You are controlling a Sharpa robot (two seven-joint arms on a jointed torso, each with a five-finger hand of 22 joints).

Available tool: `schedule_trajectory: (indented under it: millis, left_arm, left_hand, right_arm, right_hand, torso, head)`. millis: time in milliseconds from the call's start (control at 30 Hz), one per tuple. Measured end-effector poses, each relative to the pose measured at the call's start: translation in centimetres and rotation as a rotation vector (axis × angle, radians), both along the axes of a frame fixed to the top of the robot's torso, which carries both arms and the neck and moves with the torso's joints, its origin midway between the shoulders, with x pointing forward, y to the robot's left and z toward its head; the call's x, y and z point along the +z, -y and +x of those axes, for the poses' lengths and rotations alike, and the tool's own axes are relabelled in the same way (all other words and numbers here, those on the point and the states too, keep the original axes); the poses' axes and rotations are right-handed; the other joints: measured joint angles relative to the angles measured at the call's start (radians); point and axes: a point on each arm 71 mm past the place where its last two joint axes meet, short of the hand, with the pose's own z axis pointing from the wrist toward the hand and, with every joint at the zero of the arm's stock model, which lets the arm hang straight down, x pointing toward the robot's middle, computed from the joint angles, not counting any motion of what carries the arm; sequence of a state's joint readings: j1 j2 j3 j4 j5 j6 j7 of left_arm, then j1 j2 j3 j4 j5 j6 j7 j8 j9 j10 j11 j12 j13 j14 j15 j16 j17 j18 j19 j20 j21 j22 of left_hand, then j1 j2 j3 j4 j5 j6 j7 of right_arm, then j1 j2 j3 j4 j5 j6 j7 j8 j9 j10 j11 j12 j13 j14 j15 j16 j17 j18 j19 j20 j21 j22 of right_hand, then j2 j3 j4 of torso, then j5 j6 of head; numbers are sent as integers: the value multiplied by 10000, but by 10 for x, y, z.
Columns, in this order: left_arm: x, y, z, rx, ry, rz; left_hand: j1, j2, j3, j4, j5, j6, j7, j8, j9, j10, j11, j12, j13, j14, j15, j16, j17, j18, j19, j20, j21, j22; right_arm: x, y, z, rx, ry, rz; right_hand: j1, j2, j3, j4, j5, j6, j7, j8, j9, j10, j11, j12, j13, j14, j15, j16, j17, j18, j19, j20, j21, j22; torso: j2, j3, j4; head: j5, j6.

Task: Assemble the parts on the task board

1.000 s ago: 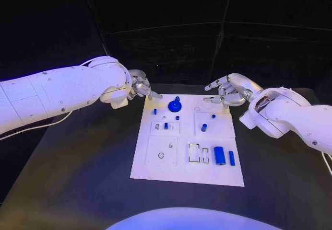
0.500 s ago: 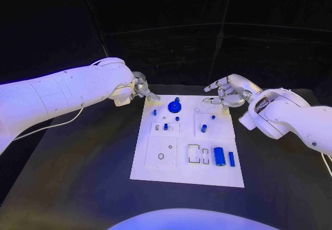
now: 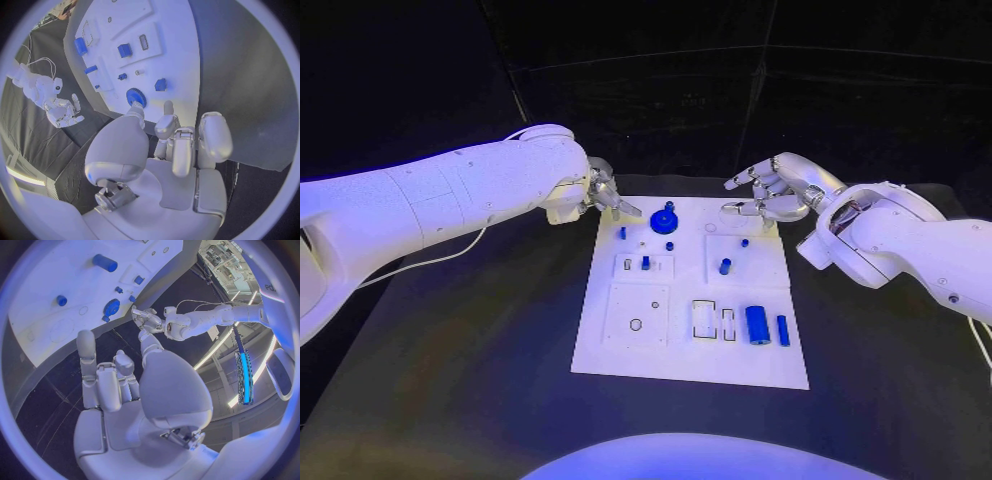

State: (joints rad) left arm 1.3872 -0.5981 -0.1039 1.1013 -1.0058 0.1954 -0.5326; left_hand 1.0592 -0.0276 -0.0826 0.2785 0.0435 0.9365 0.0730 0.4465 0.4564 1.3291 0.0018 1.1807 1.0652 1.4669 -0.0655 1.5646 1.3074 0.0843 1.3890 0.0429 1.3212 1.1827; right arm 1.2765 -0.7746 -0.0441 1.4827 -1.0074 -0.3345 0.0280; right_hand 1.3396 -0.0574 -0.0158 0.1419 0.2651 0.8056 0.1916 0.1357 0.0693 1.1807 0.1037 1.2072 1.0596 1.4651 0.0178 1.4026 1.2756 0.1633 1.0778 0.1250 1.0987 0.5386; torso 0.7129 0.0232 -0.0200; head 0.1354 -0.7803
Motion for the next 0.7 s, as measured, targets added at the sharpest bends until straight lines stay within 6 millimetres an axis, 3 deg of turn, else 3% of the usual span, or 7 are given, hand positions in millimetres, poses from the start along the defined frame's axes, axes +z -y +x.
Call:
schedule_trajectory:
  millis: [700]
  left_arm:
    - [-11,4,-2,-370,-851,438]
  left_hand:
    - [287,361,-142,-86,0,70,-1,37,-55,-36,-37,-43,-70,0,-1,0,0,0,0,-1,-44,-35]
  right_arm:
    - [0,-2,0,39,-5,7]
  right_hand:
    - [0,0,0,0,0,0,0,0,0,0,0,0,2,0,0,0,0,0,0,0,0,1]
  torso:
    - [-4,0,6]
  head:
    - [25,-36]
